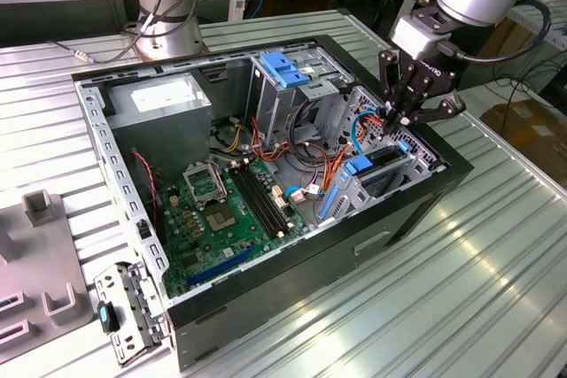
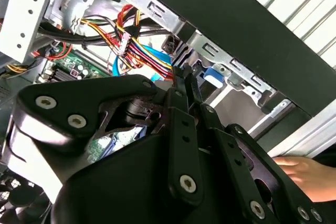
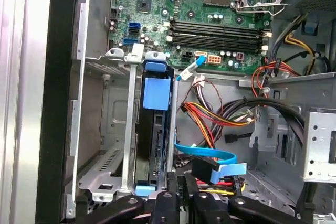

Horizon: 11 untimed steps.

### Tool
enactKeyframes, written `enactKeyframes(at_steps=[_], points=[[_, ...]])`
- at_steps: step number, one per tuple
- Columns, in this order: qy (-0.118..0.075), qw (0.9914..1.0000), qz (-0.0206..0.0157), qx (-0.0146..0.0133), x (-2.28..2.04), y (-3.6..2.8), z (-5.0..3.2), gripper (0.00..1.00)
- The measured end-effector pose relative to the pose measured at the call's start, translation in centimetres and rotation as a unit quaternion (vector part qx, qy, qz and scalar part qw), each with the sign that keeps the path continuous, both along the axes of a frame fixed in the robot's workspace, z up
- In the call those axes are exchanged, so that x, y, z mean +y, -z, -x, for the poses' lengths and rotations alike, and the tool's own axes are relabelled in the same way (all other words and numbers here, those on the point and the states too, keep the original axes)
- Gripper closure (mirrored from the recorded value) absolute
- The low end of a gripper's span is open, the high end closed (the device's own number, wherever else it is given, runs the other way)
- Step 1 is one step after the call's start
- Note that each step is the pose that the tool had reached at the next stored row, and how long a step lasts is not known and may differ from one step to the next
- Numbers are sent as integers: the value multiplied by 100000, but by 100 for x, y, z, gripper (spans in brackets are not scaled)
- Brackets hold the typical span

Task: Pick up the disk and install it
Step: 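Insert the first disk wire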

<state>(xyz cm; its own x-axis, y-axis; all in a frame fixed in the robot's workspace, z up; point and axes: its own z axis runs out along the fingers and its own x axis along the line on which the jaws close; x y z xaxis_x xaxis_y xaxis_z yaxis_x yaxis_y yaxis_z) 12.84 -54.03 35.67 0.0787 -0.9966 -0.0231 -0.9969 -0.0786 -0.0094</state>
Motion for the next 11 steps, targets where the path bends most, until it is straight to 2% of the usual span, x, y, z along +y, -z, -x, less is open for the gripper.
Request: enactKeyframes(at_steps=[3,6,11], points=[[-3,100000,10,1,-26,37,90,83],[723,99997,46,5,-73,64,92,83],[1862,99982,248,2,-112,74,92,83]])
